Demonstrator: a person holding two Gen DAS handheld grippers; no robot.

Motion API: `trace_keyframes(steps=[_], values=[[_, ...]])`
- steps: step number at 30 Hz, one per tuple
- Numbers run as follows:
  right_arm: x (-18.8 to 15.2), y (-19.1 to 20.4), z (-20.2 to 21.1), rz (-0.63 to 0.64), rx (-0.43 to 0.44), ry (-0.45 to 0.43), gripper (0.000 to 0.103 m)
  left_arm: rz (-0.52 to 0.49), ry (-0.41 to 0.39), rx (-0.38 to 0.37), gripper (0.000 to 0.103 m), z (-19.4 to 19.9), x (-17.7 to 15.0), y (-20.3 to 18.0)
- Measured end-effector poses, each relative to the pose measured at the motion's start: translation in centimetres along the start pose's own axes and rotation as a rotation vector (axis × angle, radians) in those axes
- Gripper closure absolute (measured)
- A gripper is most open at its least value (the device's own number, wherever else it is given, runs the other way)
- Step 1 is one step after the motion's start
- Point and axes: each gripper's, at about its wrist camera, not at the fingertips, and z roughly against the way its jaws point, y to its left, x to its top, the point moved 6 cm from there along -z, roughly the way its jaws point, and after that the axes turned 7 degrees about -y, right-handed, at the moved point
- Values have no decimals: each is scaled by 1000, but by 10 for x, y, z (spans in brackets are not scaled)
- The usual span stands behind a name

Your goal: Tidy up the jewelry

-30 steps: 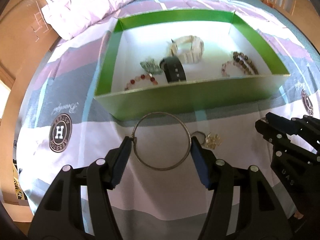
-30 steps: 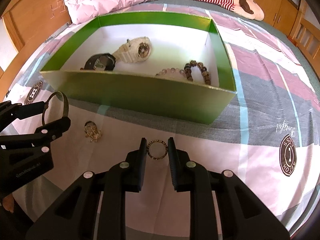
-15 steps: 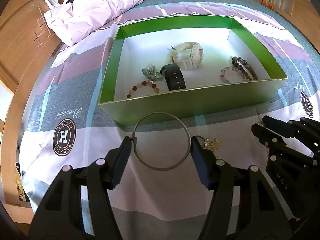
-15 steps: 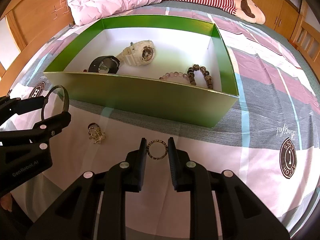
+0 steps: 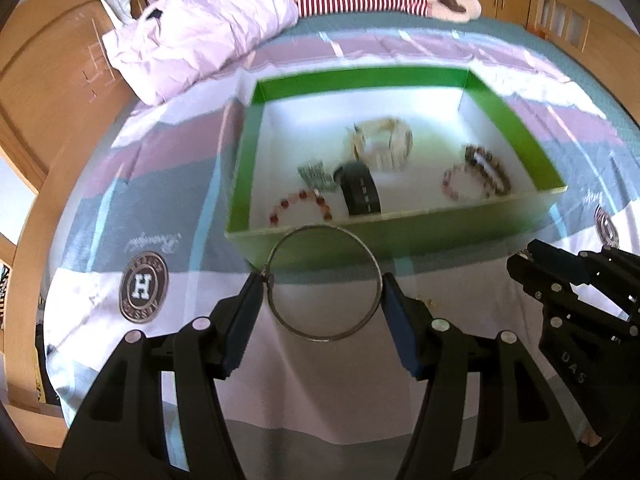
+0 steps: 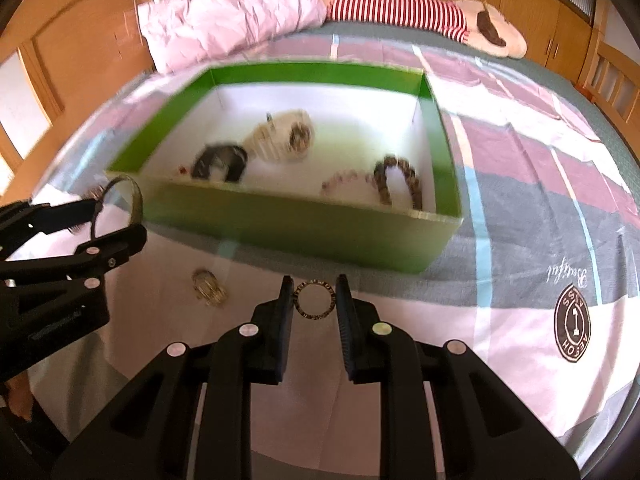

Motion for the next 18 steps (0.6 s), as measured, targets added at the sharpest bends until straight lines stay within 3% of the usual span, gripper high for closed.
trace_keyframes(steps=[4, 8, 14, 18], values=[[9, 5, 9, -7, 32, -45, 82, 17, -59, -18, 42, 14, 15, 11], [17, 10, 16, -29, 62, -68, 82, 109, -95, -60, 42, 24, 31, 35], [30, 10, 28, -45, 72, -116, 82, 207, -97, -87, 42, 24, 42, 60], [40, 6, 29, -54, 63, -141, 82, 210, -91, -77, 42, 18, 45, 57]])
